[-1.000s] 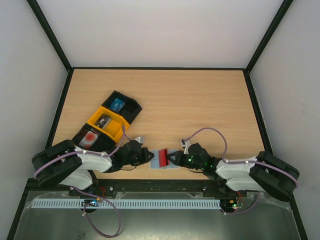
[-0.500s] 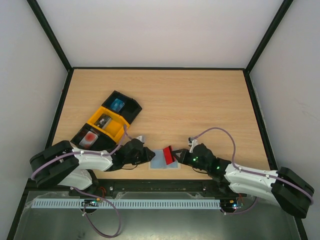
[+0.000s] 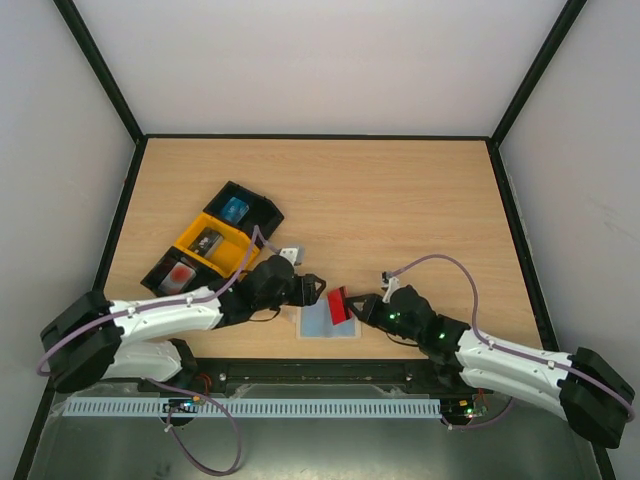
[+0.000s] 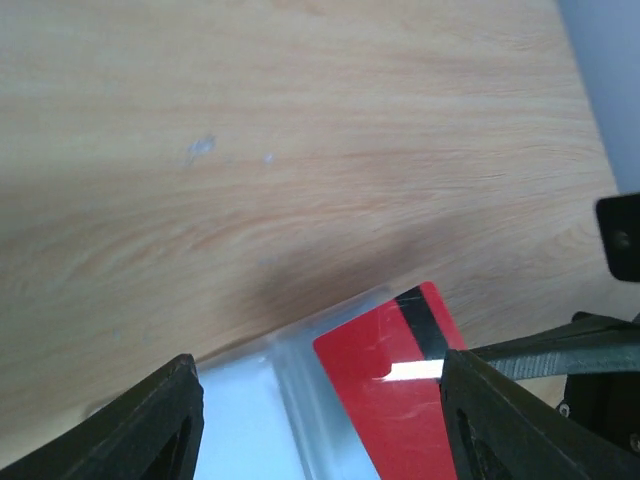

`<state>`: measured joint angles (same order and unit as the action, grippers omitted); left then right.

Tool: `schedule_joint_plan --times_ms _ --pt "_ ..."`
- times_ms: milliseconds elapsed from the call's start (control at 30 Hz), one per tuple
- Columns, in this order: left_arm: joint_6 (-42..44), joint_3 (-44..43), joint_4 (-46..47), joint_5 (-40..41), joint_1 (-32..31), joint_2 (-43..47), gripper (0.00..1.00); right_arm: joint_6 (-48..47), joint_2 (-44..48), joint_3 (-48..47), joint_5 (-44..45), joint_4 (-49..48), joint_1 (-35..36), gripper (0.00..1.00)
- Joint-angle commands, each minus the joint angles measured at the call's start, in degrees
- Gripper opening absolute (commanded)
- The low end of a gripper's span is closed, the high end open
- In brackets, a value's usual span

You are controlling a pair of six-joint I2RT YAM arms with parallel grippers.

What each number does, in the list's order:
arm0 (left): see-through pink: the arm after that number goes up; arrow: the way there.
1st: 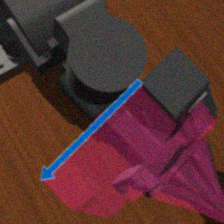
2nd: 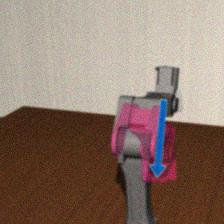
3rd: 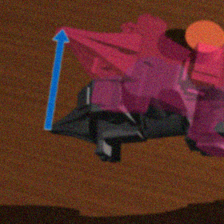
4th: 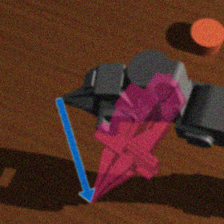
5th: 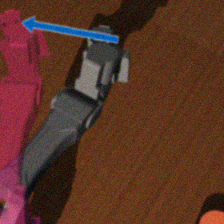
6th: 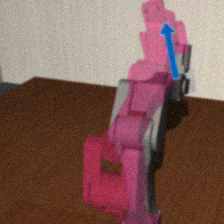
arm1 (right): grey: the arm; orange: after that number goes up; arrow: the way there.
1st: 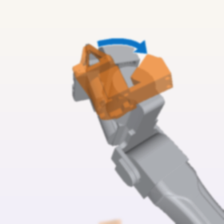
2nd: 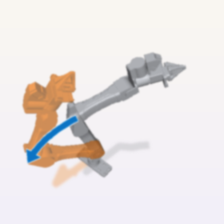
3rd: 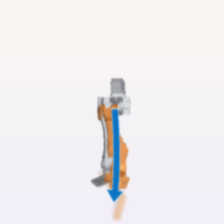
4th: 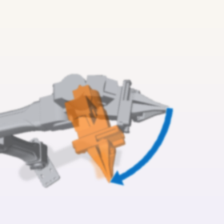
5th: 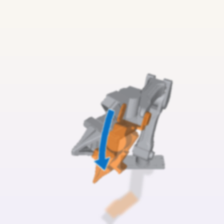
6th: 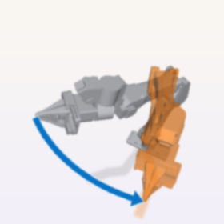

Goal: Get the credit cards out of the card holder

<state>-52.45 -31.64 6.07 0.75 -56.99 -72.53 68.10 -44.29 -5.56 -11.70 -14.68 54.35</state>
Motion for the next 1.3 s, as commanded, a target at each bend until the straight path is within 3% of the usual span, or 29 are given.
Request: schedule_joint_plan --times_ms 0,100,267,567,867,1267 --pt "16.13 -0.24 0.98 4.89 -2.01 5.36 0.66 5.34 2.27 -3.69 1.38 1.66 -0.21 0.02" --pt "24.23 1.81 3.68 12.08 -6.38 10.61 0.65 7.86 2.79 -5.48 2.23 2.33 -0.21 0.02" --pt "38.37 2.27 5.25 15.54 -12.34 14.06 0.62 12.56 2.87 -8.08 3.1 1.62 -0.22 0.02" --pt "58.08 2.34 8.52 33.4 -24.38 10.66 0.63 16.63 2.03 -11.37 4.9 -0.23 -0.21 0.02" --pt "62.95 1.03 9.84 43.97 -27.57 3.23 0.62 18.23 2.11 -10.61 4.88 -1.69 -0.23 0.02" --pt "67.81 0.07 15.12 49.39 -28.85 -1.37 0.55 18.68 1.29 -10.27 4.2 -3.51 -0.23 0.02"
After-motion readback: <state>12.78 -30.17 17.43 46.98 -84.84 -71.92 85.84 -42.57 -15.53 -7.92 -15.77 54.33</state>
